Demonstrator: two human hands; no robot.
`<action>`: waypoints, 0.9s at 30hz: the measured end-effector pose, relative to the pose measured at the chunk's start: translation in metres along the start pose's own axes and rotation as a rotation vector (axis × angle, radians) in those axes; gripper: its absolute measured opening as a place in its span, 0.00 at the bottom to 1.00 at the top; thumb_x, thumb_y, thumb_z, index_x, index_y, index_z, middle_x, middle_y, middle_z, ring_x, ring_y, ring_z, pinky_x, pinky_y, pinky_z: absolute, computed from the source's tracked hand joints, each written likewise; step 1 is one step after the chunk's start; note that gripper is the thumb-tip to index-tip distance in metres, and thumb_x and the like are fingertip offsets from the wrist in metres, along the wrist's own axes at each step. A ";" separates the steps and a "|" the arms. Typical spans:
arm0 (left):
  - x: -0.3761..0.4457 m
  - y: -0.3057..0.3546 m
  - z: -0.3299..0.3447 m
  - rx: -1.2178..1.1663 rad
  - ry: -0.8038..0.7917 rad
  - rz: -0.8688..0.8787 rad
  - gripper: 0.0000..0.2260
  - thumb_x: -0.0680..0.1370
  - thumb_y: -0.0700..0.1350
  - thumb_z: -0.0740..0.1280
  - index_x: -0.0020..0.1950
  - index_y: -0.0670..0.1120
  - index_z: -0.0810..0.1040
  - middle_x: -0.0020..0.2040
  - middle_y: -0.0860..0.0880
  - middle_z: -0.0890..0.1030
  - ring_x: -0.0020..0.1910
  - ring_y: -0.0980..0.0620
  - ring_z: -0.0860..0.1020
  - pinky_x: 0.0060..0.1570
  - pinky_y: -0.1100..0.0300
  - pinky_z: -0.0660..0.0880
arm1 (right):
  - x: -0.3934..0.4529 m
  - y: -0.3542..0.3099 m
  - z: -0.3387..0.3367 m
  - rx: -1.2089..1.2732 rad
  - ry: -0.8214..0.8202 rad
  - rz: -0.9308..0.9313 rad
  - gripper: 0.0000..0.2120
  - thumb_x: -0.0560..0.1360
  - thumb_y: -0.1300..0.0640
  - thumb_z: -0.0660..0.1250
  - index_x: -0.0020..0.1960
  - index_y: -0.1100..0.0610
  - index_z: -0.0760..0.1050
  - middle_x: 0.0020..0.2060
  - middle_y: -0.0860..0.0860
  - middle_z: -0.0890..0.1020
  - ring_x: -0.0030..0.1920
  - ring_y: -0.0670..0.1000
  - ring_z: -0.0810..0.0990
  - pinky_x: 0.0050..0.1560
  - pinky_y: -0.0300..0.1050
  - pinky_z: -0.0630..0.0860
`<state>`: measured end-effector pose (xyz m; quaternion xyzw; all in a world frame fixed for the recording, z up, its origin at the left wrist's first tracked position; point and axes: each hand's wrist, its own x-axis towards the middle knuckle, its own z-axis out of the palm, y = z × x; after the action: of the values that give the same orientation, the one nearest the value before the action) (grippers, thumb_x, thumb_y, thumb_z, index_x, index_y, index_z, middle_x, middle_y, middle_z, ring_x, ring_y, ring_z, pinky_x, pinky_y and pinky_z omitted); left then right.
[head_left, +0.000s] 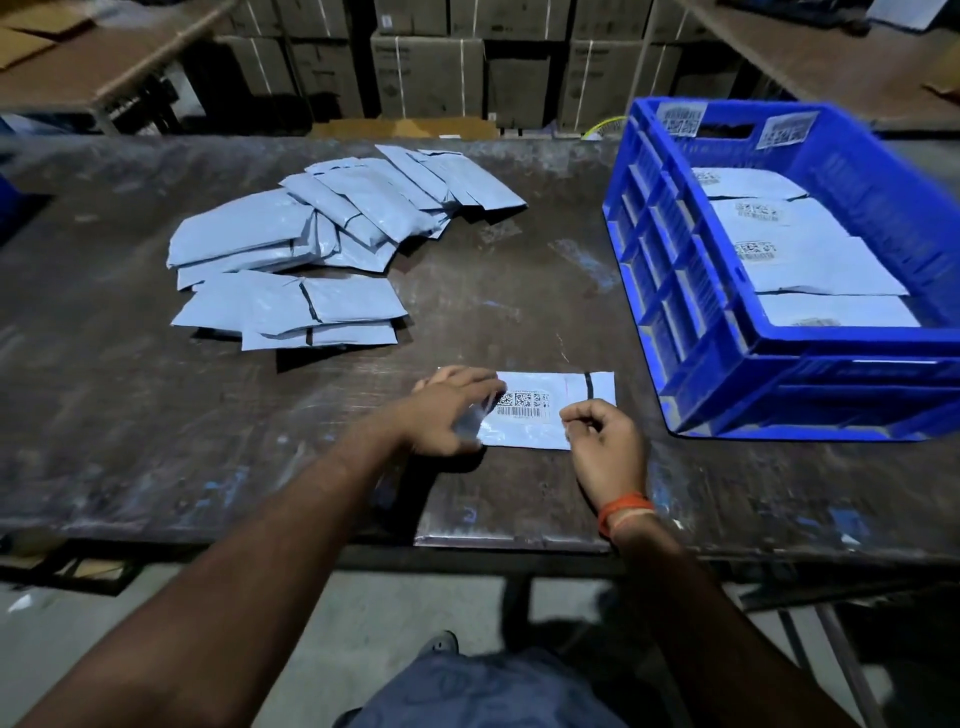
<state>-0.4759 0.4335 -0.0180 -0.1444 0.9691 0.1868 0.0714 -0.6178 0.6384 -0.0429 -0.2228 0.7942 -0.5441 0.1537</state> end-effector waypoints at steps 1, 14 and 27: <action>-0.002 0.002 0.003 -0.003 0.069 -0.041 0.37 0.72 0.64 0.63 0.80 0.56 0.60 0.80 0.52 0.58 0.78 0.46 0.56 0.73 0.39 0.60 | 0.000 0.001 0.000 -0.038 0.007 -0.037 0.10 0.71 0.62 0.65 0.40 0.48 0.80 0.36 0.44 0.84 0.37 0.45 0.81 0.48 0.52 0.81; 0.017 0.048 0.051 0.152 0.371 -0.238 0.27 0.83 0.55 0.49 0.80 0.45 0.60 0.81 0.43 0.57 0.81 0.39 0.50 0.77 0.43 0.55 | 0.030 -0.011 0.026 -1.056 -0.268 -0.509 0.34 0.78 0.41 0.36 0.81 0.52 0.55 0.80 0.52 0.55 0.80 0.54 0.49 0.77 0.53 0.52; 0.000 0.021 0.049 0.149 0.320 -0.330 0.27 0.82 0.58 0.44 0.82 0.57 0.52 0.82 0.47 0.54 0.81 0.41 0.51 0.76 0.41 0.53 | 0.034 0.008 -0.001 -1.089 -0.246 -0.365 0.30 0.81 0.38 0.42 0.81 0.46 0.51 0.80 0.49 0.53 0.80 0.52 0.50 0.76 0.56 0.54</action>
<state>-0.4784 0.4713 -0.0560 -0.3228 0.9425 0.0754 -0.0432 -0.6491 0.6235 -0.0496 -0.4645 0.8843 -0.0453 0.0120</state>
